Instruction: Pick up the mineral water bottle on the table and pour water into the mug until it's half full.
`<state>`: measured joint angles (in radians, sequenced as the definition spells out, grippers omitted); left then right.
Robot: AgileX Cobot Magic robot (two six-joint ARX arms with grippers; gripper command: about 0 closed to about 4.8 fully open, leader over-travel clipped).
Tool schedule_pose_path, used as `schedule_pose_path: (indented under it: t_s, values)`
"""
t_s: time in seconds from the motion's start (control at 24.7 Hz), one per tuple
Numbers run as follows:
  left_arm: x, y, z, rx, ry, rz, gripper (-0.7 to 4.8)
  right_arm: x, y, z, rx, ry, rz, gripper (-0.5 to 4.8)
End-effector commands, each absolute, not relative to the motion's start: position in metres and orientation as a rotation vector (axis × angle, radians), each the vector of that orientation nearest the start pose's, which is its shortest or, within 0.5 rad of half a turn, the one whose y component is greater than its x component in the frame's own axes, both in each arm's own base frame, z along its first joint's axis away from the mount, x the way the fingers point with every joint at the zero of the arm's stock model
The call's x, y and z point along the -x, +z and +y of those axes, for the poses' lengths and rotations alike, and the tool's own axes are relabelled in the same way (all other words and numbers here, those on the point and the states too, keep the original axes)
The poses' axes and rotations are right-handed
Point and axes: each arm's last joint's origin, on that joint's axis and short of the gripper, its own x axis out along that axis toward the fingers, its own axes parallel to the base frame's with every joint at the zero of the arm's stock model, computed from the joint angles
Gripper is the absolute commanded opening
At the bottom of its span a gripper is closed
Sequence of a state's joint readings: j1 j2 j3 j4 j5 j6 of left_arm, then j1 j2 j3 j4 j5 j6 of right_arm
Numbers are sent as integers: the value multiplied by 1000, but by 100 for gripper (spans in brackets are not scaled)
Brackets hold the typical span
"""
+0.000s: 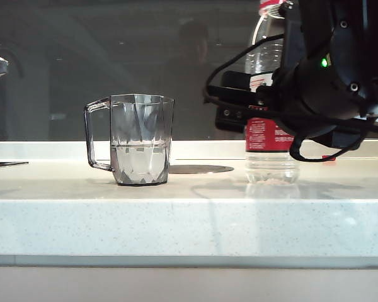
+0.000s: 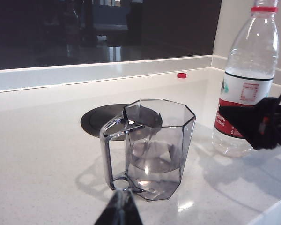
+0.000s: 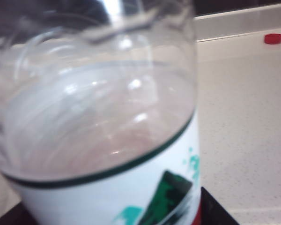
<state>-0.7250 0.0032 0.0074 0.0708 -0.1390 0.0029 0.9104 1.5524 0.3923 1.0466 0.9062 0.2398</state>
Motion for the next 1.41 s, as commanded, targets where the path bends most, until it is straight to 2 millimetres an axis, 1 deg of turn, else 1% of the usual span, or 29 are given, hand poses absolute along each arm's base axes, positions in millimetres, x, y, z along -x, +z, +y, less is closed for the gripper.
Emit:
schedule_pose_path:
  t_s: [0.04, 0.08, 0.16, 0.2, 0.36, 0.61, 0.85, 0.97, 1.05, 1.41]
  values:
    - [-75, 175, -61, 38, -588, -83, -4, -166, 164, 192, -104, 21, 47, 445]
    - [-75, 175, -61, 38, -588, -83, -4, -164, 165, 192, -94, 23, 45, 447]
    - [-75, 175, -61, 38, -588, -83, -4, -161, 167, 194, -91, 16, 39, 474]
    - [-75, 175, -61, 38, -588, -83, -4, -160, 167, 194, -93, 4, 36, 479]
    - [-75, 175, -61, 38, -588, -83, -4, -161, 167, 193, -93, -11, 35, 479]
    - [-75, 175, -61, 38, -588, -83, -4, -160, 166, 191, -83, -80, 33, 479]
    - [-75, 175, -61, 38, -588, -83, -4, -157, 164, 186, -77, -86, 37, 479]
    - [-75, 175, -61, 38, -588, -83, -4, -147, 166, 182, -87, -85, 28, 479]
    - [-75, 175, -61, 38, -588, -83, -4, -139, 169, 181, -97, -55, 24, 479]
    - [-75, 175, -61, 38, -588, -83, -4, -129, 170, 186, -97, -26, 23, 479]
